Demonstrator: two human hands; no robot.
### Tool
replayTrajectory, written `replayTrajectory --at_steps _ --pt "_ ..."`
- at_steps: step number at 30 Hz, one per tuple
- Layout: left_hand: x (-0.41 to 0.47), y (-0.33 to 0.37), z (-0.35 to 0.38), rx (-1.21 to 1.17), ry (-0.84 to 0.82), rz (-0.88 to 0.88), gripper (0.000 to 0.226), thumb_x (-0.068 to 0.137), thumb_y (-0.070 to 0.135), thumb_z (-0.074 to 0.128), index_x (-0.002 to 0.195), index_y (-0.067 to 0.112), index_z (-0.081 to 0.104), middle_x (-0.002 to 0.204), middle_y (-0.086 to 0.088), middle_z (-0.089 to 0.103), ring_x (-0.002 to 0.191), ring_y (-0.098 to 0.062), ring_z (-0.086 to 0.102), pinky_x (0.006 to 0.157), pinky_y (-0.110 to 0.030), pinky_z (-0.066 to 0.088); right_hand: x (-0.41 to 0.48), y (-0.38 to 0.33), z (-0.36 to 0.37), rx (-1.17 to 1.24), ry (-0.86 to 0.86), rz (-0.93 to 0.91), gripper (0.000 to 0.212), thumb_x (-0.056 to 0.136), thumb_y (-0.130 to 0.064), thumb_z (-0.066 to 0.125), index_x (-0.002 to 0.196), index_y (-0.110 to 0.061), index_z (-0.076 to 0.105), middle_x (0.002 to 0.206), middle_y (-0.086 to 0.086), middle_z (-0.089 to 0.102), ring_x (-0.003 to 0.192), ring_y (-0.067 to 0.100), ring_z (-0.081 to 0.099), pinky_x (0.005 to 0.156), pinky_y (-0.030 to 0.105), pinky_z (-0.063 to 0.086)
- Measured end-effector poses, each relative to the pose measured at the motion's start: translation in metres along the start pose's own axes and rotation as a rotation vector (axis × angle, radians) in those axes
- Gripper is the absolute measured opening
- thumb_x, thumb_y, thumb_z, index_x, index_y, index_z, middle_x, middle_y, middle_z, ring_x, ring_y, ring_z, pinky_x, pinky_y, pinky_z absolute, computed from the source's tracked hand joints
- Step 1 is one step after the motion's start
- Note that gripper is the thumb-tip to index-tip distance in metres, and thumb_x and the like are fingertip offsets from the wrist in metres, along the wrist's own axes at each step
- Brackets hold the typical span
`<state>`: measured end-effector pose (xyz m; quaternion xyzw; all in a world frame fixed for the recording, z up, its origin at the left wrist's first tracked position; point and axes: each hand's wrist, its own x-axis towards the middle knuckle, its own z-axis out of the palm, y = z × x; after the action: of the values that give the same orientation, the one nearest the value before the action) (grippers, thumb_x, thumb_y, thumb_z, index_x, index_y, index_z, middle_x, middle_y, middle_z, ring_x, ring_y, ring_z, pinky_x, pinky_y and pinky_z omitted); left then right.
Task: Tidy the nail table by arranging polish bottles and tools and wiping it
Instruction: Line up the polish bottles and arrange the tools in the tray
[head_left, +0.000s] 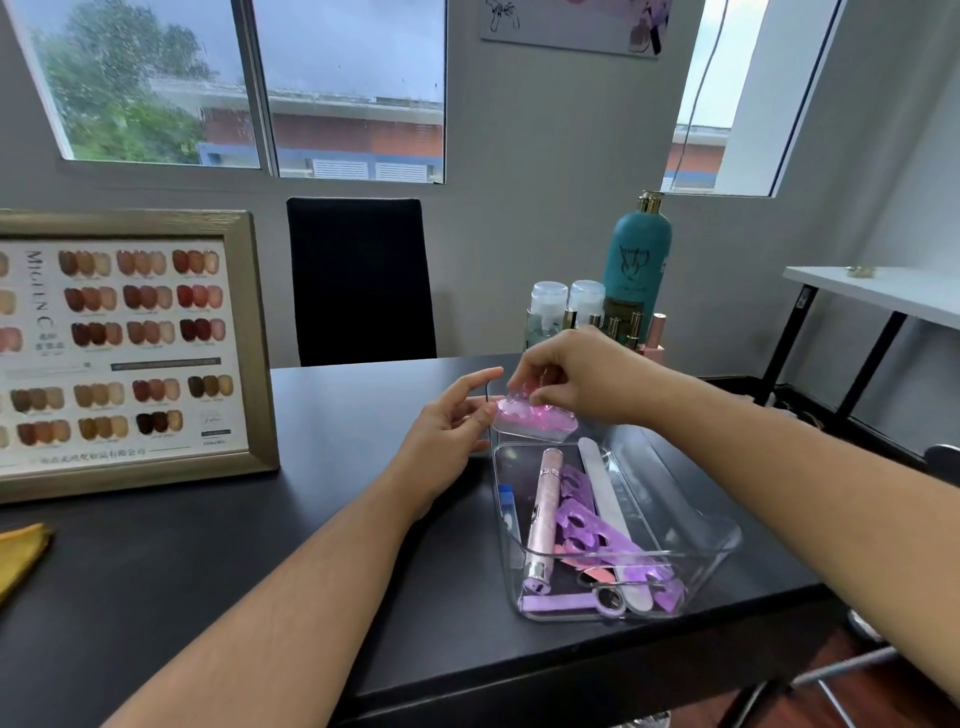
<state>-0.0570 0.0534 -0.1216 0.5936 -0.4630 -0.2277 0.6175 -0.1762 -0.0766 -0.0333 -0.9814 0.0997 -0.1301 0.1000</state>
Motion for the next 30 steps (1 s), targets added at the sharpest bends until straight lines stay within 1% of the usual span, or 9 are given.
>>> replayTrajectory --at_steps 3,8,11,15,19,21,24,27,30 --pt "0.0 0.0 0.0 -0.005 0.001 0.0 0.035 0.096 0.017 0.046 0.122 0.04 0.052 0.101 0.008 0.069 0.088 0.003 0.064 0.066 -0.01 0.049 0.001 -0.001 0.003 0.017 -0.026 0.019 0.018 0.081 -0.016 0.072 0.097 -0.023 0.071 0.082 -0.011 0.066 0.075 0.0 0.061 0.073 0.014 0.05" --pt "-0.002 0.003 0.001 0.029 0.004 0.0 0.034 0.096 0.021 0.047 0.12 0.044 0.051 0.107 0.014 0.066 0.101 -0.003 0.062 0.072 -0.013 0.051 -0.002 -0.003 0.011 -0.047 -0.111 0.034 0.018 0.082 -0.015 0.07 0.099 -0.02 0.072 0.087 -0.006 0.067 0.079 0.008 0.062 0.078 0.022 0.052" --pt "-0.002 0.003 0.001 0.038 0.007 -0.002 0.035 0.096 0.022 0.047 0.125 0.041 0.049 0.111 0.011 0.064 0.107 -0.006 0.06 0.076 -0.016 0.049 -0.001 -0.005 0.013 -0.059 -0.051 0.039 0.012 0.079 -0.015 0.073 0.092 -0.016 0.072 0.08 -0.009 0.062 0.075 0.008 0.061 0.073 0.017 0.048" --pt "-0.003 0.003 0.001 0.042 0.008 0.002 0.034 0.095 0.024 0.048 0.121 0.046 0.05 0.112 0.011 0.064 0.109 -0.007 0.06 0.074 -0.015 0.049 0.002 -0.007 0.014 -0.091 -0.002 0.042 0.008 0.077 -0.016 0.076 0.079 -0.015 0.068 0.069 -0.013 0.055 0.069 0.008 0.059 0.062 0.01 0.042" --pt "-0.002 0.003 0.0 0.039 0.006 0.002 0.034 0.095 0.023 0.048 0.12 0.046 0.05 0.114 0.008 0.064 0.109 -0.009 0.06 0.08 -0.018 0.051 0.001 -0.008 0.013 -0.077 -0.005 0.029 0.012 0.077 -0.021 0.076 0.083 -0.014 0.068 0.074 -0.01 0.06 0.072 0.009 0.061 0.068 0.015 0.049" --pt "-0.002 0.003 0.0 0.035 0.005 0.002 0.034 0.095 0.023 0.048 0.117 0.048 0.05 0.112 0.009 0.065 0.107 -0.007 0.06 0.074 -0.014 0.051 -0.003 -0.007 0.006 -0.06 0.027 0.027 0.014 0.078 -0.025 0.075 0.087 -0.015 0.07 0.079 -0.008 0.065 0.074 0.006 0.062 0.072 0.015 0.049" --pt "-0.002 0.003 0.0 0.039 0.003 0.0 0.034 0.095 0.023 0.048 0.118 0.048 0.051 0.11 0.013 0.064 0.105 -0.005 0.061 0.068 -0.009 0.049 -0.017 -0.004 -0.01 -0.089 0.07 0.041 0.008 0.079 -0.026 0.073 0.084 -0.019 0.072 0.076 -0.011 0.067 0.07 -0.001 0.06 0.068 0.009 0.048" --pt "-0.001 0.002 -0.001 0.044 0.005 -0.005 0.034 0.096 0.023 0.047 0.122 0.044 0.049 0.108 0.016 0.063 0.106 -0.003 0.06 0.067 -0.007 0.049 -0.036 0.0 -0.017 -0.189 -0.15 0.087 0.004 0.078 -0.026 0.074 0.08 -0.024 0.073 0.072 -0.015 0.068 0.068 -0.004 0.06 0.069 0.014 0.049" --pt "-0.001 0.002 -0.002 0.054 0.008 -0.004 0.035 0.096 0.023 0.046 0.124 0.043 0.048 0.108 0.017 0.063 0.105 -0.003 0.06 0.068 -0.009 0.05 -0.05 0.0 -0.008 -0.287 -0.327 0.119 0.021 0.072 -0.04 0.077 0.09 -0.03 0.073 0.081 -0.015 0.069 0.072 0.0 0.058 0.071 0.022 0.043"
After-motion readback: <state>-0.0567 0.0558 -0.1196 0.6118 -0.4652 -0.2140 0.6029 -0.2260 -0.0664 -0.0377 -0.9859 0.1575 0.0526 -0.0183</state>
